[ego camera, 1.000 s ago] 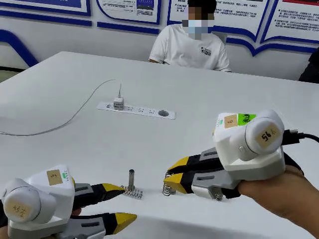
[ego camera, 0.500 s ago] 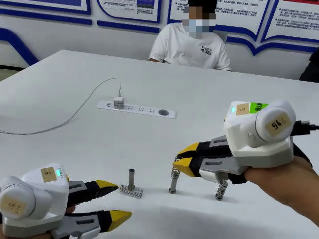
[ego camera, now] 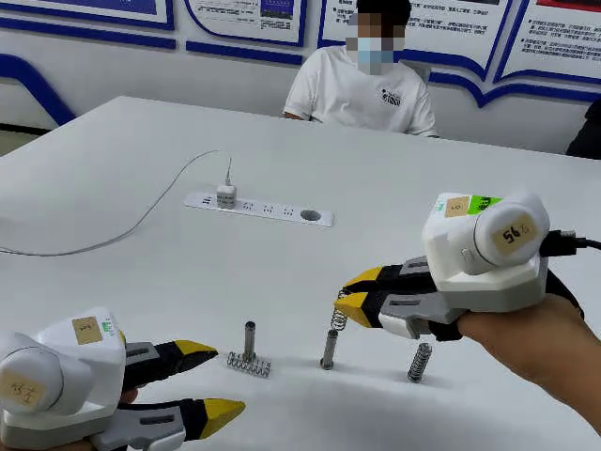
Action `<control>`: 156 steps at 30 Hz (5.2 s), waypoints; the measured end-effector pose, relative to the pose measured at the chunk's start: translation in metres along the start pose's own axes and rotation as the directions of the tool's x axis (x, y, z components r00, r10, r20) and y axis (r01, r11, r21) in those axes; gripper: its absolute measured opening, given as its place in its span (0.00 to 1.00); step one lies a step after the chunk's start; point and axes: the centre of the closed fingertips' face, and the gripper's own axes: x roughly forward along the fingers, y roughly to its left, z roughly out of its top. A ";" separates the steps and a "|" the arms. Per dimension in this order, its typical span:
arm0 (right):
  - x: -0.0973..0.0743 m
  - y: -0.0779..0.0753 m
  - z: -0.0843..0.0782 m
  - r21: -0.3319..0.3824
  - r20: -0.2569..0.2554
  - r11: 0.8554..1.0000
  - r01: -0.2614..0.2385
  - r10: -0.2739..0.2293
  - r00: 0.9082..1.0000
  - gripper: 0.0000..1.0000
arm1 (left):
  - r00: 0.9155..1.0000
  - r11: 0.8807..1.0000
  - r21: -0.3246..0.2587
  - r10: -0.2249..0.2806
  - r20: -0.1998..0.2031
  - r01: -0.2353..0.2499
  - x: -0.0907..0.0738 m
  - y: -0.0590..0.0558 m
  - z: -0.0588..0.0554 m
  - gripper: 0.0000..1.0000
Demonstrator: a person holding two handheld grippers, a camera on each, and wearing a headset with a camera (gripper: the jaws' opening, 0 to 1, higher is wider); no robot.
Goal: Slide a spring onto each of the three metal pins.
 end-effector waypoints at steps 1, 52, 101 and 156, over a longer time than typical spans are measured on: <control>0.001 -0.001 -0.001 0.003 -0.001 1.000 0.002 -0.002 1.000 0.12 | 1.000 1.000 -0.001 0.000 0.000 0.000 0.000 0.000 0.000 0.42; 0.039 -0.005 -0.043 0.064 -0.071 0.998 -0.004 0.008 0.997 0.12 | 1.000 1.000 -0.020 0.004 -0.013 -0.005 -0.001 0.001 -0.007 0.42; 0.049 0.006 -0.084 0.110 -0.150 0.994 0.003 0.013 0.989 0.15 | 1.000 1.000 -0.023 0.005 -0.010 -0.005 -0.001 0.001 -0.007 0.42; 0.106 0.061 -0.051 0.064 -0.100 0.991 -0.116 0.122 0.987 0.22 | 1.000 1.000 -0.025 0.008 -0.018 -0.008 -0.005 0.003 -0.009 0.42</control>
